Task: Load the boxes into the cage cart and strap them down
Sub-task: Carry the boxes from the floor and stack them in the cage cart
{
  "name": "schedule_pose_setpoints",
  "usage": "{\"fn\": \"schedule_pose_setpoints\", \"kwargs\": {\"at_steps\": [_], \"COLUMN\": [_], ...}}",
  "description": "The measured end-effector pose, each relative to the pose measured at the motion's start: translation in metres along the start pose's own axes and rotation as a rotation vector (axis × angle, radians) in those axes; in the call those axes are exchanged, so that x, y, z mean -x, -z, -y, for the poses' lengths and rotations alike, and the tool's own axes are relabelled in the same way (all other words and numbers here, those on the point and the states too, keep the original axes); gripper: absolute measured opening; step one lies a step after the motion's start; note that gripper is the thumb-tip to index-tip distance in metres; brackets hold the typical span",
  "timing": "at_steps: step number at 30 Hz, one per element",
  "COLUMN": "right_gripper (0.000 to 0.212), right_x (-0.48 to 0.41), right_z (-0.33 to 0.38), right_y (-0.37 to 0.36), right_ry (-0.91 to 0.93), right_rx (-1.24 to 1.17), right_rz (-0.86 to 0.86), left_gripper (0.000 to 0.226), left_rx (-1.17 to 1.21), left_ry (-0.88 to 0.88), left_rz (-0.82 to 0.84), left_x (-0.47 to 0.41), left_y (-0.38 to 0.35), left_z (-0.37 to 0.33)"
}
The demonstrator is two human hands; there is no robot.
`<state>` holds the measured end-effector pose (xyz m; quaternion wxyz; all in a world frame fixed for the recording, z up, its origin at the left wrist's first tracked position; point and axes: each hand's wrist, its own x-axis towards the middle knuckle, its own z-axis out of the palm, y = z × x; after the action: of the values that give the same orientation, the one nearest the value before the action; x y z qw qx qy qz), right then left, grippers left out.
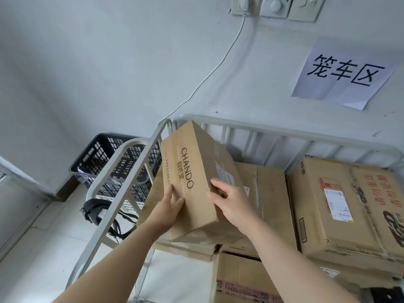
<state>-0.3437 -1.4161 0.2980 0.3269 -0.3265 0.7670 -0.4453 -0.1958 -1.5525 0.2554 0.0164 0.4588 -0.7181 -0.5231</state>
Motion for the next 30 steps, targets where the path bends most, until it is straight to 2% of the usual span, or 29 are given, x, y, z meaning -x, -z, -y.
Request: {"fn": "schedule_pose_setpoints", "kwargs": {"at_steps": [4,7,9,12,14,17,19,21,27,30], "right_gripper": [0.044,0.049,0.053,0.063,0.083,0.126,0.138,0.143,0.138,0.124], "right_x": [-0.012,-0.019,-0.021,-0.027,-0.032,-0.036,-0.037,-0.039,-0.034,-0.018], "right_z": [-0.008,-0.028,-0.045,-0.072,-0.088,-0.118,-0.138,-0.153,-0.184,-0.195], "right_y": [-0.017,-0.023,-0.026,-0.027,-0.023,-0.010,-0.003,0.002,0.039,0.072], "right_ry": [0.030,-0.005,-0.042,-0.117,-0.279,-0.519,-0.577,-0.600,-0.617,-0.594], "right_rx": [0.055,0.119,0.129,0.331,0.416,0.349,0.317,0.310,0.189,0.179], "right_rz": [0.030,0.091,0.128,0.114,0.116,0.106,0.039,-0.032,-0.112,-0.165], "left_gripper": [0.094,0.120,0.126,0.120,0.116,0.096,0.078,0.070,0.104,0.106], "left_rx": [0.041,0.139,0.180,0.251,0.302,0.425,0.485,0.442,0.054,-0.031], "left_ry": [0.092,0.144,0.172,0.177,0.163,0.205,0.235,0.211,0.136,0.090], "left_rz": [0.000,0.012,0.027,0.048,0.047,0.088,0.135,0.111,0.097,0.136], "left_x": [-0.002,-0.001,-0.002,-0.002,-0.001,0.001,0.000,-0.004,-0.036,-0.058], "left_y": [0.003,0.009,0.014,0.016,0.014,0.007,-0.003,-0.012,-0.040,-0.072], "left_z": [0.011,0.016,0.021,0.032,0.041,0.052,0.060,0.069,0.055,0.031]}}
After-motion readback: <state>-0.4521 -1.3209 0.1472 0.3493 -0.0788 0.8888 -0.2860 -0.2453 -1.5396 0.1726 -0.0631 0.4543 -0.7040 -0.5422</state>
